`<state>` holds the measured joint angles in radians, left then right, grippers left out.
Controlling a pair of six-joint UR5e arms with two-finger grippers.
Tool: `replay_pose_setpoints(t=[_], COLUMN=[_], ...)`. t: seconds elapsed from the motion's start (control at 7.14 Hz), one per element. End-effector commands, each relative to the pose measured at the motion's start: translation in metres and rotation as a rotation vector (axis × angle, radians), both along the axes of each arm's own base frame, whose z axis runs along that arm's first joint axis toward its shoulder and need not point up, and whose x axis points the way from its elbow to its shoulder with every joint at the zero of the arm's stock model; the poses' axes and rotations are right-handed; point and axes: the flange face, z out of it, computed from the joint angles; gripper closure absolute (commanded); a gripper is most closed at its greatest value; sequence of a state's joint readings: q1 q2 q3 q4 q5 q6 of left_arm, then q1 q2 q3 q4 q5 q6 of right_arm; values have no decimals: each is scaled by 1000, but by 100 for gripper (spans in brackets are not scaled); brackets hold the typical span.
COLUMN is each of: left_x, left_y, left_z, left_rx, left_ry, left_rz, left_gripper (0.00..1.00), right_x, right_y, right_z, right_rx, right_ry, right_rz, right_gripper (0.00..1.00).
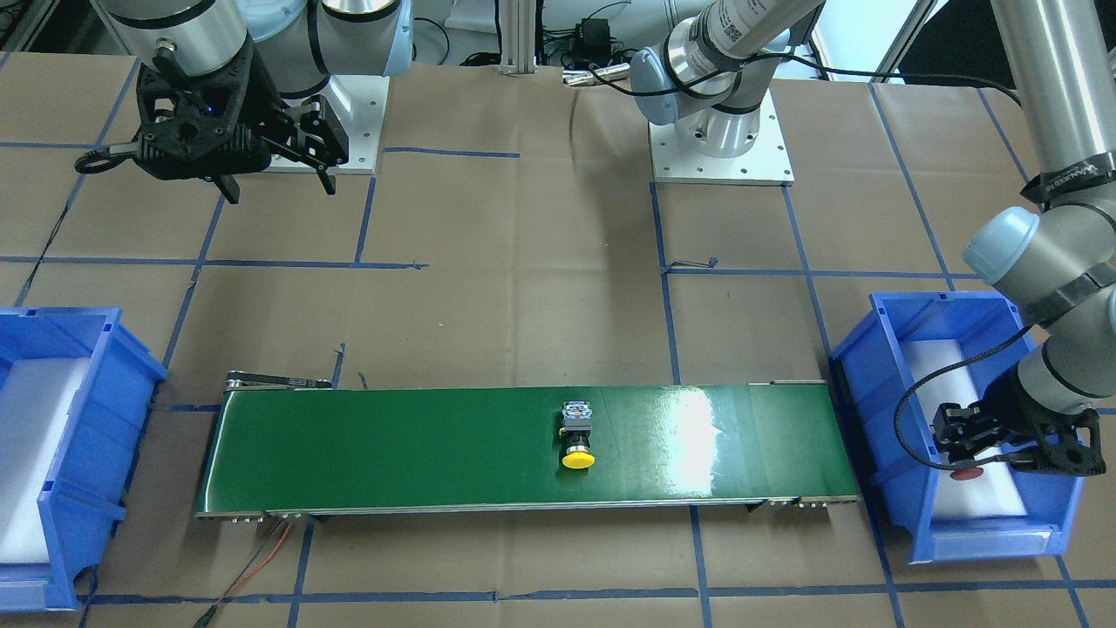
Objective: Transport two buttons from left to right
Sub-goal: 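Lift the red button and carry it over the belt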
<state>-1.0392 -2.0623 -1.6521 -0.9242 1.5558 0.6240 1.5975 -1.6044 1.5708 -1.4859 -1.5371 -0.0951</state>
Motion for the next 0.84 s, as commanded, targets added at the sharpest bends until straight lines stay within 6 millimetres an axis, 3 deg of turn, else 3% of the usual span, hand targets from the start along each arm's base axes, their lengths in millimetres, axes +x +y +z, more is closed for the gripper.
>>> replay_pose_setpoints(t=[0.0,0.42,0.56,0.7], left_x=[-4,-19,-17,-28], left_y=[6,23,19,12], left_z=[54,174,180,172], left_rx=[10,93,99,104], left_ry=[6,44,46,64], left_rz=[-3,2,8,38], left_gripper=[92,92,92,92], right_x=[0,-1,-2,-2], right_y=[0,-2,-2,-2], right_z=[-1,-1,0,0], right_rx=[2,-1,-4,-4], right_ry=[2,1,1,1], right_rz=[-1,-1,-2,-2], right_gripper=[0,0,0,0])
